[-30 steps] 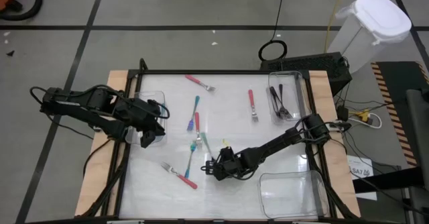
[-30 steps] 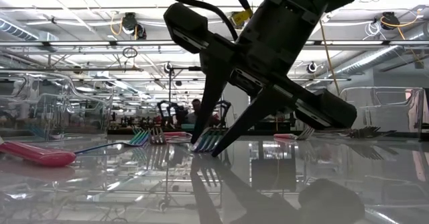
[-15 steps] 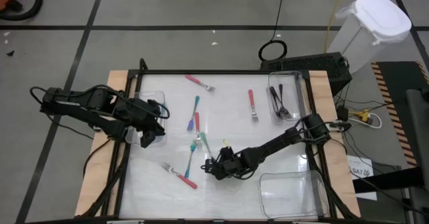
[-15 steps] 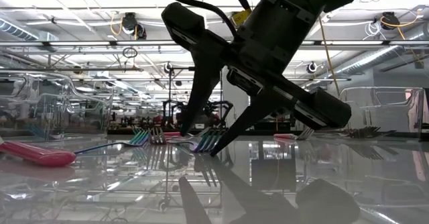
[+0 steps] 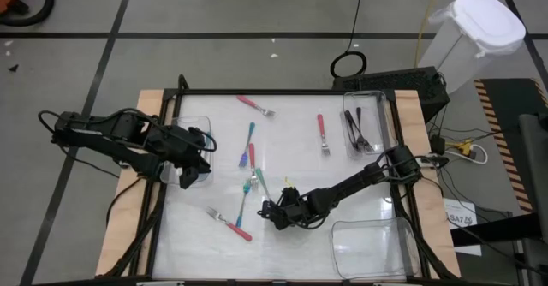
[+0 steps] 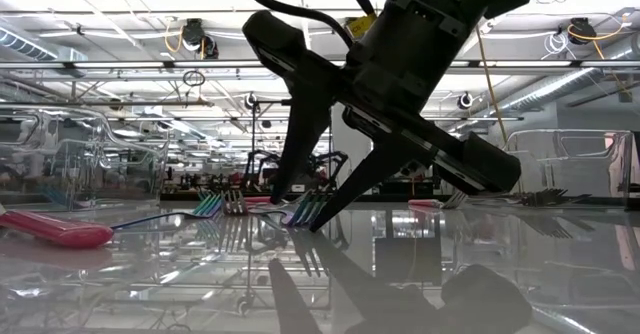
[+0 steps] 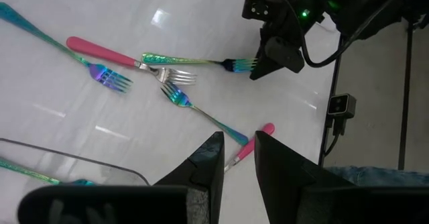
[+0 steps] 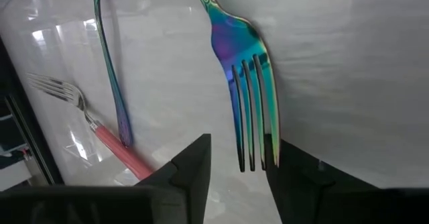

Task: Sort silverware by color (type)
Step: Put the blue fork into the left transparent bin

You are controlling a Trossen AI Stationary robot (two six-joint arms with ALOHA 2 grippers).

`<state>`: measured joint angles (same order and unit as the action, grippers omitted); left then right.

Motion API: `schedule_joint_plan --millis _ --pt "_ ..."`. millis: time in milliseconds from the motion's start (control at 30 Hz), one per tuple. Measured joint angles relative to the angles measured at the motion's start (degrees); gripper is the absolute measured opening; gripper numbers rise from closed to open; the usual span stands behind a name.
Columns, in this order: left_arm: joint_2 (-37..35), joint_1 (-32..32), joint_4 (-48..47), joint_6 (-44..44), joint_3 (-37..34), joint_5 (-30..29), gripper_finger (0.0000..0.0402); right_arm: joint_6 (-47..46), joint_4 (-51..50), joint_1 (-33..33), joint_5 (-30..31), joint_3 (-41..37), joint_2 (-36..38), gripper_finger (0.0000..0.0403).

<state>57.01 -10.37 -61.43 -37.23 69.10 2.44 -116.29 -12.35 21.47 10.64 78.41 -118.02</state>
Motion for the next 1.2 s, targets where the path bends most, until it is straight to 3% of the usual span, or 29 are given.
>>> schedule_joint_plan --millis 767,1200 --pt "0.0 -0.2 0.0 -0.8 0.0 0.0 0.0086 0.3 -1.8 0.0 1.6 0.0 0.3 0.0127" --pt "0.0 -2.6 0.0 -1.3 0.0 0.0 0.0086 1.5 -3.0 0.0 2.2 0.0 0.3 0.0009"
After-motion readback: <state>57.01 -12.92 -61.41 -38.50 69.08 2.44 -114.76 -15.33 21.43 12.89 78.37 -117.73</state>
